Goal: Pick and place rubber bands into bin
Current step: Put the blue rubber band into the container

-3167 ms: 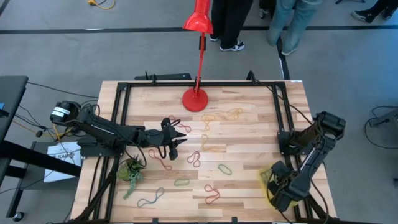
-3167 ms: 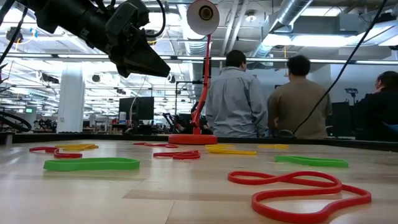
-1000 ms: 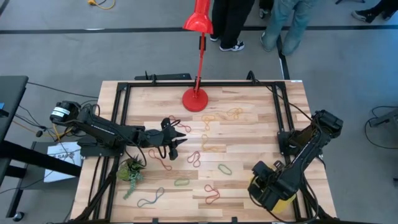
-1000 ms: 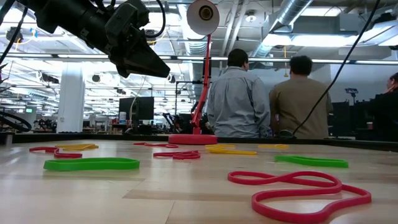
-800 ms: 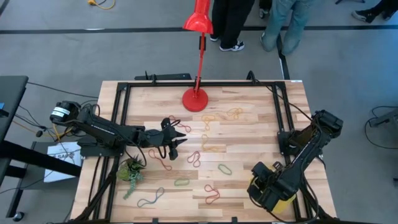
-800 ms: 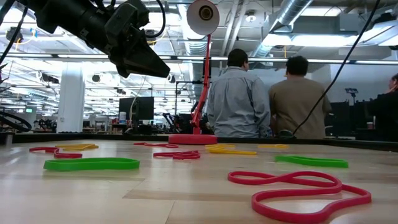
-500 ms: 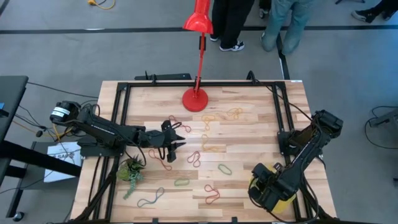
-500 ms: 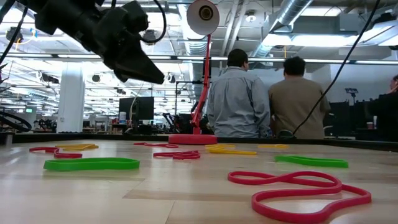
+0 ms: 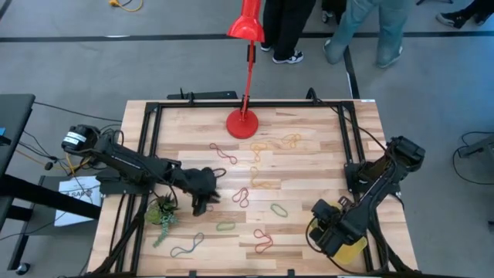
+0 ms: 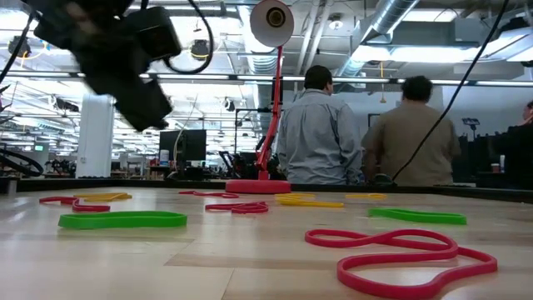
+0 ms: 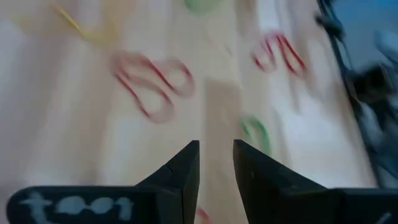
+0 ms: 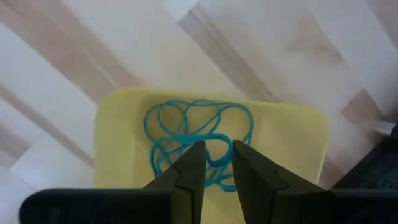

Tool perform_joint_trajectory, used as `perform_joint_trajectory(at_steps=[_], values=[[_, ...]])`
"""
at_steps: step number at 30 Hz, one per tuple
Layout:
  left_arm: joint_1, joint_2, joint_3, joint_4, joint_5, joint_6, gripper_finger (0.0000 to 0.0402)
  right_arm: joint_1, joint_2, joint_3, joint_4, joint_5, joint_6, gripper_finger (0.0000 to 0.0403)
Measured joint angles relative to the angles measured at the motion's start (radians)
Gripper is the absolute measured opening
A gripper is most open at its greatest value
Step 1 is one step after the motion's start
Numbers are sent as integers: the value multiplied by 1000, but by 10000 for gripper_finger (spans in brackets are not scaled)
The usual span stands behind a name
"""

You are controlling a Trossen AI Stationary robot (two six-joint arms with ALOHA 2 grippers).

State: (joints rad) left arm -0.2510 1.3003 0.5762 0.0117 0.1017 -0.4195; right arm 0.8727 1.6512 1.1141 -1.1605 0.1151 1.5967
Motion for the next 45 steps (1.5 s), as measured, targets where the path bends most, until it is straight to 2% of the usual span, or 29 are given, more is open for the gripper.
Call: perform_joint_trajectory(at_steps=[3, 6, 9, 11, 17, 23, 28, 32, 40, 43, 45], values=[[-43, 9, 0, -90, 50, -82, 87, -13, 0, 0, -1, -59, 0, 71], [-99, 9, 0, -158, 52, -138, 87, -18, 0, 4, -1, -187, 13, 71], [-157, 9, 0, -181, 53, -194, 87, -17, 0, 23, -2, -292, 69, 71], [-193, 9, 0, -177, 48, -235, 87, -17, 0, 44, -1, -321, 92, 71], [-294, 10, 0, -180, -59, -333, 87, -17, 0, 80, -23, -223, 94, 71], [-368, 10, 0, -180, -122, -391, 87, -17, 0, 81, -67, -153, 94, 71], [-409, 10, 0, -179, -164, -442, 87, -18, 0, 81, -67, 16, 94, 71], [-438, 10, 0, -179, -211, -460, 87, -18, 0, 81, -46, 275, 80, 71], [-465, 26, 0, -166, -258, -477, 87, -64, 0, 82, -1, 767, -249, 71], [-472, 95, 0, -102, -268, -440, 87, -109, 0, 82, 6, 929, -336, 71], [-474, 163, 0, -20, -250, -394, 87, -144, 0, 82, 22, 986, -370, 71]])
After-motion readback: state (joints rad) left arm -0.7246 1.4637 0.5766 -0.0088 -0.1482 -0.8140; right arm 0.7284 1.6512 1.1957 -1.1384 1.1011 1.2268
